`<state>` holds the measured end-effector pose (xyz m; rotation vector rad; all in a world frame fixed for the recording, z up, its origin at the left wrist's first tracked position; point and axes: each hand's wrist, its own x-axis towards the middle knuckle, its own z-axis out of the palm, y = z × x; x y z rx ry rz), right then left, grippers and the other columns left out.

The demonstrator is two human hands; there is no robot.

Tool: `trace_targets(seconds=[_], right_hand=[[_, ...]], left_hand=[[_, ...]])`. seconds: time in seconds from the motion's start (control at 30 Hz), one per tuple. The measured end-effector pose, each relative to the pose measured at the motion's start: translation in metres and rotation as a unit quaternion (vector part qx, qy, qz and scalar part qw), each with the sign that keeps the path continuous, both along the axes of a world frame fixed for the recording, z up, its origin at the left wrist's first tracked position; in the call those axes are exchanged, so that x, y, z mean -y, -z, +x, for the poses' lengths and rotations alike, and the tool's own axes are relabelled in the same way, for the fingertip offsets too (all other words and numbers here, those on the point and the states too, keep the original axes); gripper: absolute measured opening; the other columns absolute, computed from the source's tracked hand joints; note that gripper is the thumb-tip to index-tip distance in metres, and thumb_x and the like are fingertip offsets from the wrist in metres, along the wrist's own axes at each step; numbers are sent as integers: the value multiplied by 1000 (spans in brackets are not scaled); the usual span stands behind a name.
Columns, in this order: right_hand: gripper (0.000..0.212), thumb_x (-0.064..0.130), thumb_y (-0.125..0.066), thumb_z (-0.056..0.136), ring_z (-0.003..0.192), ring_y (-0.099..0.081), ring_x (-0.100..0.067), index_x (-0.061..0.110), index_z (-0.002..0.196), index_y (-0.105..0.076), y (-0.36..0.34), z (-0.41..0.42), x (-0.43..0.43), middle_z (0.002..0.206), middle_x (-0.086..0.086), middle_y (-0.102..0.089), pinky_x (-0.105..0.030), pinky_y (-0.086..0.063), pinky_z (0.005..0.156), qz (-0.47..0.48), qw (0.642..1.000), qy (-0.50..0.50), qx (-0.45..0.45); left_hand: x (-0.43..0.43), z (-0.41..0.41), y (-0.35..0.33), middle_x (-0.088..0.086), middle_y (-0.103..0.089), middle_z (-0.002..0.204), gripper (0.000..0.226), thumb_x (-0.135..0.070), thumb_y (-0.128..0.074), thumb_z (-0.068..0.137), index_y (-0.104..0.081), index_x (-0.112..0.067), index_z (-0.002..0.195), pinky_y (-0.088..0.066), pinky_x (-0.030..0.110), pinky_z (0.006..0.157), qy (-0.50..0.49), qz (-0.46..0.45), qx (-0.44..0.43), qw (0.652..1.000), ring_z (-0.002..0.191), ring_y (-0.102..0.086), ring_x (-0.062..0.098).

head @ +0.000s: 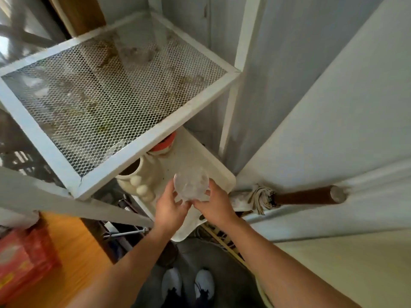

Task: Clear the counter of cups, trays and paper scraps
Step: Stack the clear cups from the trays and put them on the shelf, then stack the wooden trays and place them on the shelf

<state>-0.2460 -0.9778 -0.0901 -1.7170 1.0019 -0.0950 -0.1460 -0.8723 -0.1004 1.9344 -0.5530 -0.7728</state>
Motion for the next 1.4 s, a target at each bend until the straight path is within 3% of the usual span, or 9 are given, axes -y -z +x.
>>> trace_targets(seconds=[0.13,0.23,0.33,0.5,0.7,0.93,1.13,1.3,1.4], right_hand=[[64,30,-77,82,105,-48,8,30,138,-47,14,-1,-3,116,21,-55,5,-35,70,-20,1000,-2,4],[66,28,-77,83,109,-47,6,30,140,-45,20,-1,-5,128,13,-58,0,-34,80,-34,999,-6,4],[71,29,-76,84,114,-52,-3,30,145,-41,23,-2,-7,135,8,-57,-15,-40,90,-36,999,-13,-3],[69,22,-77,82,114,-55,-7,28,142,-43,15,-7,-12,127,11,-56,-16,-43,89,-30,999,-16,0],[56,30,-71,84,114,-56,-22,12,133,-51,-11,-23,-9,126,-7,-58,-29,-46,92,-53,989,-83,-111],[47,43,-63,88,109,-58,-23,12,123,-60,-68,-42,-24,122,-8,-61,-25,-43,84,-123,958,-178,-189],[46,46,-58,85,96,-61,-23,17,120,-60,-137,-54,-67,114,-6,-64,-35,-51,79,-207,933,-238,-177],[50,46,-56,89,116,-57,-24,18,131,-55,-176,-50,-121,137,-3,-54,-37,-47,92,-271,902,-291,-167],[46,45,-55,91,113,-57,-26,19,128,-55,-192,-43,-164,127,-6,-58,-39,-49,94,-305,881,-326,-154]], left_hand=[[-2,-1,16,-18,-55,126,78,-8,-76,83,-37,-34,145,-49,24,92,4,4,-11,1000,119,-56,10],[-3,0,22,-19,-51,132,82,-13,-76,83,-32,-33,150,-46,21,92,9,10,1,1000,119,-54,9],[-6,0,23,-19,-50,135,84,-17,-76,84,-29,-43,148,-45,19,92,15,21,5,1000,118,-53,7],[-13,1,15,0,-48,146,84,-17,-78,82,-30,-23,151,-48,35,102,3,57,-5,998,124,-54,21],[-23,-3,-16,10,-59,126,61,-18,-77,83,-48,-11,135,-54,38,90,18,175,-10,984,105,-63,26],[-53,-27,-80,1,-58,102,31,-22,-72,83,-52,-23,106,-46,29,75,87,196,58,975,90,-58,19],[-96,-41,-148,2,-59,114,32,-35,-60,89,-54,-20,117,-52,36,84,152,248,188,938,100,-61,23],[-165,-42,-189,1,-56,108,24,-30,-52,86,-55,-26,110,-53,38,82,153,258,255,919,104,-60,27],[-226,-39,-200,2,-56,104,17,-34,-51,87,-52,-23,101,-51,37,77,115,259,278,918,101,-61,28]])
